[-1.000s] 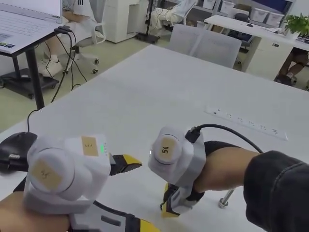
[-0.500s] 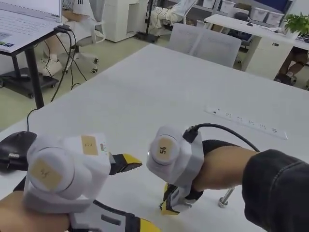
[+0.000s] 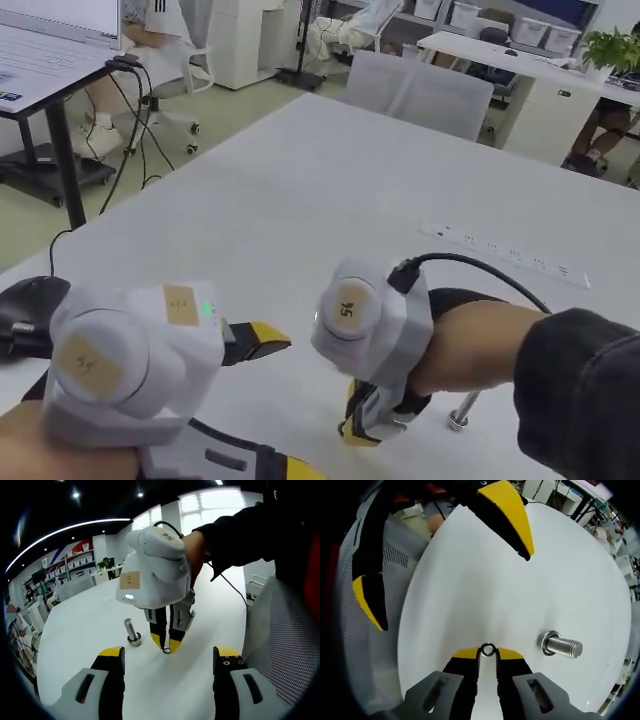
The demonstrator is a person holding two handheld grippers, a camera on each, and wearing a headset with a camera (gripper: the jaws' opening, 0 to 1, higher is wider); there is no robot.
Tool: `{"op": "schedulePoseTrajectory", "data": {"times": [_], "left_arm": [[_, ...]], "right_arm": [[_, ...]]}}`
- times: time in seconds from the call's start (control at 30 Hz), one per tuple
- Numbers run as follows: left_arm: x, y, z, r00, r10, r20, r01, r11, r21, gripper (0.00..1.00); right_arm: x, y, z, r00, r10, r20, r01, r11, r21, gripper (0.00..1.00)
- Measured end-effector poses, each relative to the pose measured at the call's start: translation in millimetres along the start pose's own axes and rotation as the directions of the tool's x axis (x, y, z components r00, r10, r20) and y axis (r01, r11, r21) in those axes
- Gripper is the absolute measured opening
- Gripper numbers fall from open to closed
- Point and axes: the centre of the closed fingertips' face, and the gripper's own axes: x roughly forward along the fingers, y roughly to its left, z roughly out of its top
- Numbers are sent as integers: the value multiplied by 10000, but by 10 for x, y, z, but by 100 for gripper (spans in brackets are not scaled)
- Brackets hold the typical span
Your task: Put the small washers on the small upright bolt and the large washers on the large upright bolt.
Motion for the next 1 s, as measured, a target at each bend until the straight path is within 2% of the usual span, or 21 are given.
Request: {"op": "schedulePoseTrajectory", "data": {"times": [0.47, 0.8, 1.0], "left_arm": [[30, -4, 19, 9999, -96, -41, 97, 9999, 70, 71], [48, 12, 18, 9999, -103, -56, 103, 9999, 68, 71], [58, 18, 16, 9999, -118, -62, 118, 9999, 73, 71]], "right_arm": [[-275, -73, -189, 9995, -316, 75, 313, 9985, 447, 14], [-526, -174, -324, 9974, -640, 329, 605, 9935, 969, 13], [-701, -279, -471, 9947, -967, 345, 913, 9868, 1340, 13]]}}
